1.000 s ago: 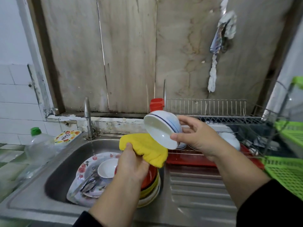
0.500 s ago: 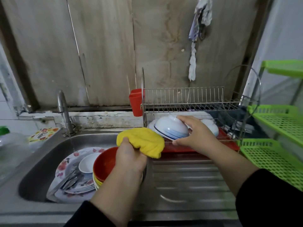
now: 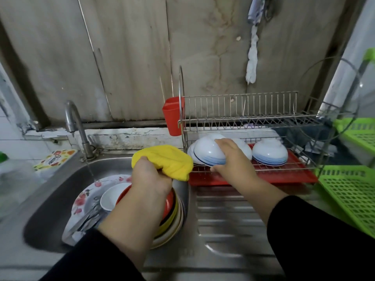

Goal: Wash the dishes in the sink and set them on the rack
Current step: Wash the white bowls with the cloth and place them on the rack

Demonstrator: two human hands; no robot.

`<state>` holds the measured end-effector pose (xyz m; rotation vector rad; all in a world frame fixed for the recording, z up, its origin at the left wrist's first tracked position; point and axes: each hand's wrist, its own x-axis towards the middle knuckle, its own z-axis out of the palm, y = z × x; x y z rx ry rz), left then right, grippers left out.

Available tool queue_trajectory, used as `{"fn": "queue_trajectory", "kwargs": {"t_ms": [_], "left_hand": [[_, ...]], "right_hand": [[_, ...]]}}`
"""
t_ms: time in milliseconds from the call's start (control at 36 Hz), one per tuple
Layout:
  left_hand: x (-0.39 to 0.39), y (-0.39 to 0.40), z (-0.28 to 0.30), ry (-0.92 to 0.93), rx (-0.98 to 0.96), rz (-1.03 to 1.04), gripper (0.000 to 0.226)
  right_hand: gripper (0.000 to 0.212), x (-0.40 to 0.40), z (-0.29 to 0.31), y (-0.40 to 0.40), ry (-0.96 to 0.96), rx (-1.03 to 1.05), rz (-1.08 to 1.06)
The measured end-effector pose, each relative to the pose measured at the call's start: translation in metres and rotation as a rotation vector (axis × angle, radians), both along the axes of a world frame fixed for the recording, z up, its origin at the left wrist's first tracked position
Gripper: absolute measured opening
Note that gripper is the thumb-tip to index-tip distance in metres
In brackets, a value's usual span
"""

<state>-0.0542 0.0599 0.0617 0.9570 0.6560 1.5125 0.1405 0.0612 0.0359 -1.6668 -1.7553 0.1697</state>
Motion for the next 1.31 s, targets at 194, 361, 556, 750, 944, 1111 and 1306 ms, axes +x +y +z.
{"fn": "queue_trajectory", "kwargs": {"t_ms": [194, 361, 556, 750, 944, 1111, 1306], "left_hand": [[-0.007, 0.019, 0.002, 0.047, -0.003, 0.038, 0.027], [-0.009, 0.032, -0.001, 0.07, -0.002, 0.025, 0.027], [-0.008, 0.038, 0.001, -0.019, -0.119, -0.004, 0.028], [-0.011, 0.052, -0.003, -0.128, -0.153, 0.001, 0.065], [-0.013, 0.043, -0.01, -0.171, -0.197, 0.007, 0.063], [-0.015, 0.024, -0.007, -0.297, -0.312, 0.043, 0.069], [-0.024, 0.0, -0.003, -0.4, -0.507, 0.073, 0.054]], "right_hand": [[0.078, -0.003, -0.011, 0.031, -0.041, -0.012, -0.013], [0.074, -0.005, -0.015, 0.055, -0.113, -0.017, -0.007], [0.078, -0.01, -0.018, 0.072, -0.188, -0.093, 0.006], [0.079, -0.015, -0.021, 0.077, -0.272, -0.151, 0.017], [0.078, -0.017, -0.014, 0.068, -0.294, -0.203, 0.029], [0.044, -0.039, -0.009, 0.034, -0.026, -0.038, 0.06], [0.02, -0.081, 0.011, 0.002, 0.619, -0.092, 0.124]]}}
